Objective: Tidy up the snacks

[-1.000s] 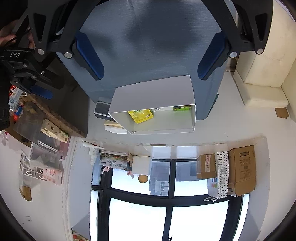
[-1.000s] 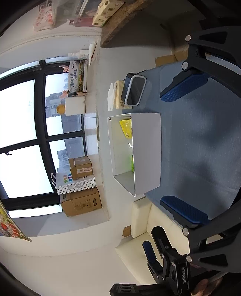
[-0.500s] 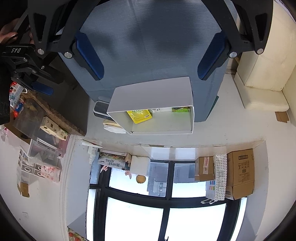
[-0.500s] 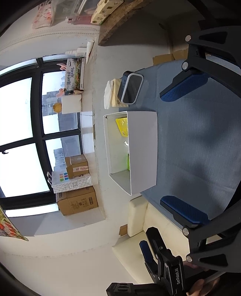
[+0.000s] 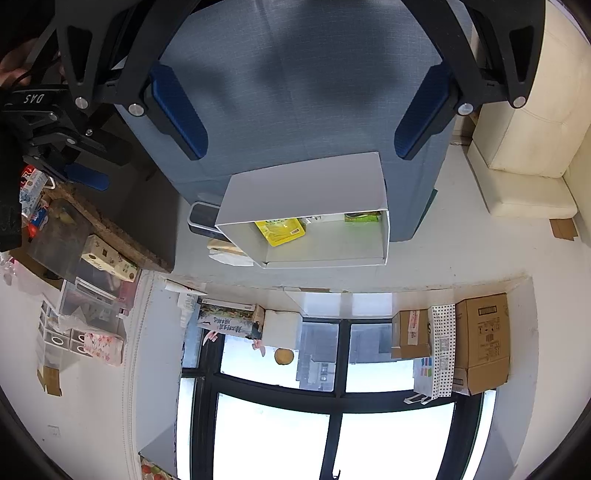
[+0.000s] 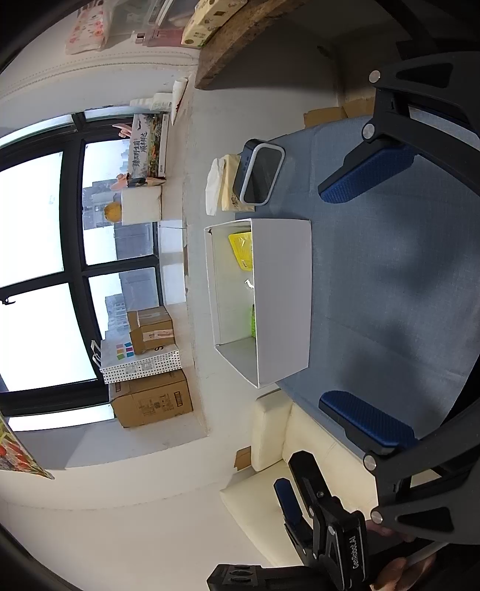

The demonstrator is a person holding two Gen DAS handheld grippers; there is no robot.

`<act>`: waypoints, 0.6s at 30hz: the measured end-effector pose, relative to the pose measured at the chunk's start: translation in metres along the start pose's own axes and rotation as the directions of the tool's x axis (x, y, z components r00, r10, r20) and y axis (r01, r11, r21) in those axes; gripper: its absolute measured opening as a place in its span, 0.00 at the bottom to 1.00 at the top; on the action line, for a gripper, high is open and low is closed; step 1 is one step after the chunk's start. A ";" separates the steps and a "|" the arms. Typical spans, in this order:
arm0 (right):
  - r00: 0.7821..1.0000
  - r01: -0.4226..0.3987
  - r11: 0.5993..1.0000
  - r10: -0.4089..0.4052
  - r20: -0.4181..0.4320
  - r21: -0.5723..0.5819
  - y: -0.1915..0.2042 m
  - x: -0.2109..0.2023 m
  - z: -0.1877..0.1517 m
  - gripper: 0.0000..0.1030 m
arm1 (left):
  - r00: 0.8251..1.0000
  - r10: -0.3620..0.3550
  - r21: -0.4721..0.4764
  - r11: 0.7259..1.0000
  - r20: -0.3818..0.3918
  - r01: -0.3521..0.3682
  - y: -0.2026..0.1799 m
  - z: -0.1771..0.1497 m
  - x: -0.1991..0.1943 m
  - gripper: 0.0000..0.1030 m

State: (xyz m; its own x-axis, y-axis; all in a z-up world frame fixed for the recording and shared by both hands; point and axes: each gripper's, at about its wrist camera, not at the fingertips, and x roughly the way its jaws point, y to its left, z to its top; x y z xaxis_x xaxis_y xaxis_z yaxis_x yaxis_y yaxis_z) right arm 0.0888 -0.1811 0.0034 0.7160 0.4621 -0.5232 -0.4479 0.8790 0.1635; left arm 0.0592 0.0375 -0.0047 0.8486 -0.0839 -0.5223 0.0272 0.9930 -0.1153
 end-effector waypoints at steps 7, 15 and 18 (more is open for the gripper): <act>1.000 0.011 1.000 -0.011 -0.004 -0.005 -0.001 0.000 0.000 1.00 | 1.000 -0.002 0.003 1.000 0.004 0.002 0.000 0.001 -0.001 1.00; 1.000 0.018 1.000 -0.018 -0.005 -0.006 -0.001 0.000 0.000 1.00 | 1.000 -0.013 -0.002 1.000 0.004 0.013 0.000 0.000 -0.003 1.00; 1.000 0.025 1.000 -0.025 -0.003 -0.009 -0.001 -0.001 0.000 1.00 | 1.000 -0.017 -0.005 1.000 0.005 0.017 0.001 -0.001 -0.003 1.00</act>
State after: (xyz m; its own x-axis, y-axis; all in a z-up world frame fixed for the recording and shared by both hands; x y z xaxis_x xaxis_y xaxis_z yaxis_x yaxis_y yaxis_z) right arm 0.0882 -0.1822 0.0034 0.7254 0.4401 -0.5292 -0.4350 0.8890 0.1430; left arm 0.0564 0.0387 -0.0042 0.8505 -0.1007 -0.5163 0.0394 0.9909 -0.1284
